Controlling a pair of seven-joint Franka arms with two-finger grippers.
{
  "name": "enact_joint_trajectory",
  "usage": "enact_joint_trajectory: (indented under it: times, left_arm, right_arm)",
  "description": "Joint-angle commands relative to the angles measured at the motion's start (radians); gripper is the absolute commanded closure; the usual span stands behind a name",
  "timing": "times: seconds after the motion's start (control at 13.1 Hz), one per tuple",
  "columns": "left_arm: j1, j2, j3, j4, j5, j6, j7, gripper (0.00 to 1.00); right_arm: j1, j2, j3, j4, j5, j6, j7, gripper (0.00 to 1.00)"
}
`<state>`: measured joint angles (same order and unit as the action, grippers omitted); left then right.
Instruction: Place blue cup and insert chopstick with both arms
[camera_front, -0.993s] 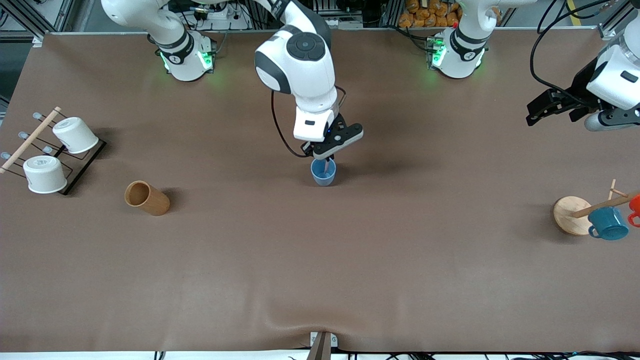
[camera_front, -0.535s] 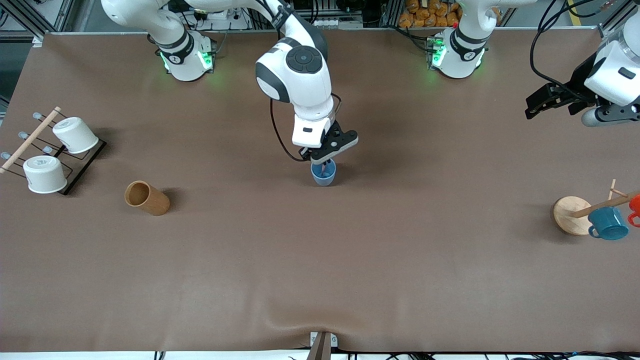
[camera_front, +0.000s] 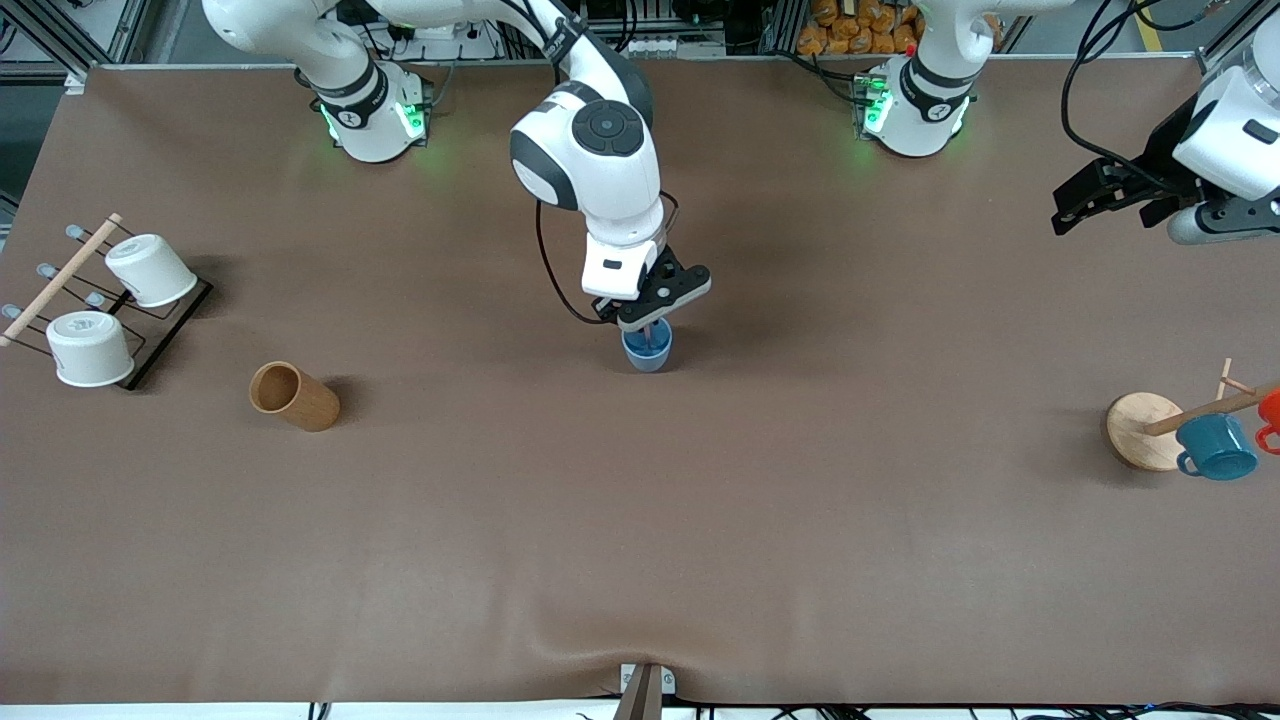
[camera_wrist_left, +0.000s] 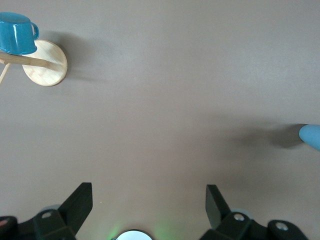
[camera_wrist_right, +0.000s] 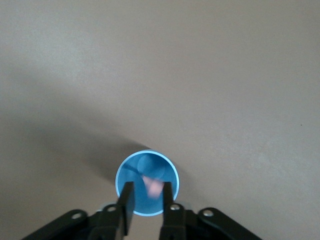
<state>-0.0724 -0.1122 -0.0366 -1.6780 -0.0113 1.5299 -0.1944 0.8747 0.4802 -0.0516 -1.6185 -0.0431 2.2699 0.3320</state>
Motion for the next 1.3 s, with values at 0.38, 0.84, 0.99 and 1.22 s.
enact_joint_trajectory:
  times: [0.38,0.84,0.99,1.22]
  left_arm:
    - [0.0,0.006,0.0,0.024,0.004,-0.03,0.015,0.0]
    - [0.0,0.005,0.001,0.024,0.005,-0.03,0.015,0.0]
    - [0.003,0.003,0.001,0.023,0.005,-0.03,0.015,0.0]
    - [0.005,0.002,0.001,0.023,0.004,-0.031,0.016,0.0]
  right_arm:
    - [-0.061,-0.106,0.004,0.012,-0.015,-0.107,0.019,0.0]
    - [-0.291,-0.239,0.006,0.012,-0.014,-0.268,-0.056,0.0]
    - [-0.379,-0.281,0.013,0.006,-0.009,-0.346,-0.137,0.0]
    - [-0.52,-0.342,0.022,0.005,0.0,-0.502,-0.189,0.0]
